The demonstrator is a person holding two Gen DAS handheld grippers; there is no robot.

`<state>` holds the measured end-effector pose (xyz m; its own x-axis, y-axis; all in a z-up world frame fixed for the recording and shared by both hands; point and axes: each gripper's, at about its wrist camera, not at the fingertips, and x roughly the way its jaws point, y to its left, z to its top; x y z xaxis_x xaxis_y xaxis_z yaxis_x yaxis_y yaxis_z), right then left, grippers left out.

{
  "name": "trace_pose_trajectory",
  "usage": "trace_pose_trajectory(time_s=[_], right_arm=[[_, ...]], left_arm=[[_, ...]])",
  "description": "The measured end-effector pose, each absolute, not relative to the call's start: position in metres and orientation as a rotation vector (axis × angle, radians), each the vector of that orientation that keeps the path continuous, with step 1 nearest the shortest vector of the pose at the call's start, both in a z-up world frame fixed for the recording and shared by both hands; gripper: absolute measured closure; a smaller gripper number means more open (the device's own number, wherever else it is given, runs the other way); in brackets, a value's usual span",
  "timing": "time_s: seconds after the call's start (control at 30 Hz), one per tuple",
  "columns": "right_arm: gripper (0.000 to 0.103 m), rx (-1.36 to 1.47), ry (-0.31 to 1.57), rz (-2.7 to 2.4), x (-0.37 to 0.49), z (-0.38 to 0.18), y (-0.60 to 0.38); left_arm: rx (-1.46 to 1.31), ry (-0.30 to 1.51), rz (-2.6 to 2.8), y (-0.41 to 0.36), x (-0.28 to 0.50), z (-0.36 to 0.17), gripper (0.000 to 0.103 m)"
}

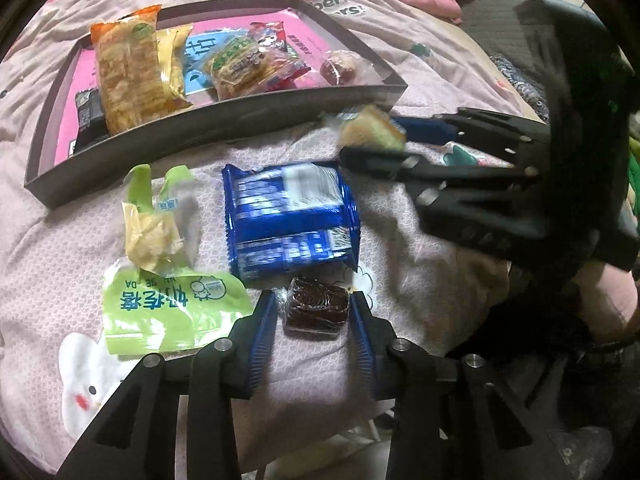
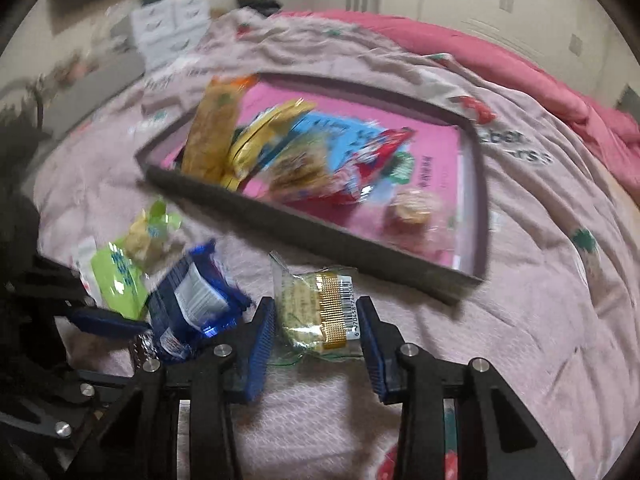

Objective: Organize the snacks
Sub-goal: 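Grasp the brown wrapped cake with the left tool while the right tool grasps the wafer pack, then carry the cake into the tray with the left tool while the right tool places the wafer pack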

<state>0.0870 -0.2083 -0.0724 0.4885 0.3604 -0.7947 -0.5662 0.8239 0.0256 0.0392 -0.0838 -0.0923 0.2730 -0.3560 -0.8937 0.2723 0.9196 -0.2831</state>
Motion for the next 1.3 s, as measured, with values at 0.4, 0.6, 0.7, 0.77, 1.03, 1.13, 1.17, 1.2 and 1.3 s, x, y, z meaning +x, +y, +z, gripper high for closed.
trace_pose_trajectory(time_s=[0.4, 0.6, 0.7, 0.77, 1.03, 1.13, 1.17, 1.2, 1.3], right_arm=[[0.062, -0.099, 0.781, 0.574, 0.09, -0.039, -0.23], [0.062, -0.092, 0.746, 0.592, 0.087, -0.032, -0.229], [0.062, -0.09, 0.73, 0.597, 0.086, -0.029, -0.228], [0.062, -0.087, 0.714, 0.598, 0.084, -0.026, -0.228], [0.062, -0.069, 0.664, 0.589, 0.082, -0.017, -0.231], [0.062, -0.066, 0.649, 0.587, 0.081, -0.015, -0.231], [0.062, -0.067, 0.644, 0.585, 0.081, -0.014, -0.231], [0.062, -0.064, 0.643, 0.587, 0.082, -0.014, -0.231], [0.062, -0.056, 0.634, 0.591, 0.082, -0.012, -0.231]], left_arm=[[-0.092, 1.153, -0.434, -0.075, 0.027, -0.067, 0.066], [-0.125, 1.092, -0.435, -0.064, 0.026, -0.049, 0.066], [-0.132, 1.051, -0.43, -0.063, 0.027, -0.04, 0.066], [-0.142, 1.032, -0.427, -0.061, 0.027, -0.035, 0.066], [-0.161, 0.962, -0.388, -0.048, 0.033, -0.019, 0.066], [-0.161, 0.945, -0.367, -0.043, 0.038, -0.016, 0.066], [-0.164, 0.94, -0.359, -0.041, 0.04, -0.015, 0.066], [-0.169, 0.935, -0.352, -0.039, 0.041, -0.014, 0.066], [-0.176, 0.919, -0.332, -0.033, 0.047, -0.011, 0.066]])
